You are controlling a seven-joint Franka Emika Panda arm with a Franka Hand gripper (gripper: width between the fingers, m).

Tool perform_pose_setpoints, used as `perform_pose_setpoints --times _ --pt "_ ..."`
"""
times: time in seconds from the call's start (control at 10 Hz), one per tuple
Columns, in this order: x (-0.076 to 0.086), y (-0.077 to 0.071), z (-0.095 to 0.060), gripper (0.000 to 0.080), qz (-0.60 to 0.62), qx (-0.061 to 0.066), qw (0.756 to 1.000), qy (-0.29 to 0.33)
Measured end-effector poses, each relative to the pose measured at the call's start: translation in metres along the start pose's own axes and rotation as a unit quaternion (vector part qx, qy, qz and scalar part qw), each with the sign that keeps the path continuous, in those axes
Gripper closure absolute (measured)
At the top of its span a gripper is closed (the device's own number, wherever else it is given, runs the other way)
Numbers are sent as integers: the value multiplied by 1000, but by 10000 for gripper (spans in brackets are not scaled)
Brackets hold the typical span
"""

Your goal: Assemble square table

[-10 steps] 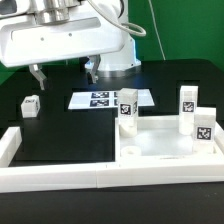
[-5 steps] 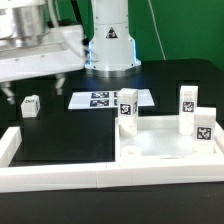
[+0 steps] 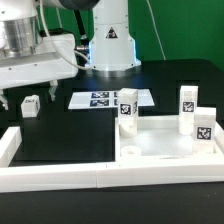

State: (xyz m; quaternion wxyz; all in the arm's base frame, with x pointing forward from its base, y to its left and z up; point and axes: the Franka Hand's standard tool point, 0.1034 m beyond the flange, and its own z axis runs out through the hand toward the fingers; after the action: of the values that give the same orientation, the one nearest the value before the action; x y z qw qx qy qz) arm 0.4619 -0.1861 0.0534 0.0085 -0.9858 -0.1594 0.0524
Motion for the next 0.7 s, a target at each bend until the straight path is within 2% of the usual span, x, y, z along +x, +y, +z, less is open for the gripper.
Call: perform_pose_setpoints --times 0.1,0.3,0.5,0.7 --pt "-8 9 9 150 18 4 999 -26" --pt "-27 11 19 150 61 14 991 -118" --pt "-35 4 17 150 108 44 974 -197" --pt "-32 1 21 150 97 58 962 -250"
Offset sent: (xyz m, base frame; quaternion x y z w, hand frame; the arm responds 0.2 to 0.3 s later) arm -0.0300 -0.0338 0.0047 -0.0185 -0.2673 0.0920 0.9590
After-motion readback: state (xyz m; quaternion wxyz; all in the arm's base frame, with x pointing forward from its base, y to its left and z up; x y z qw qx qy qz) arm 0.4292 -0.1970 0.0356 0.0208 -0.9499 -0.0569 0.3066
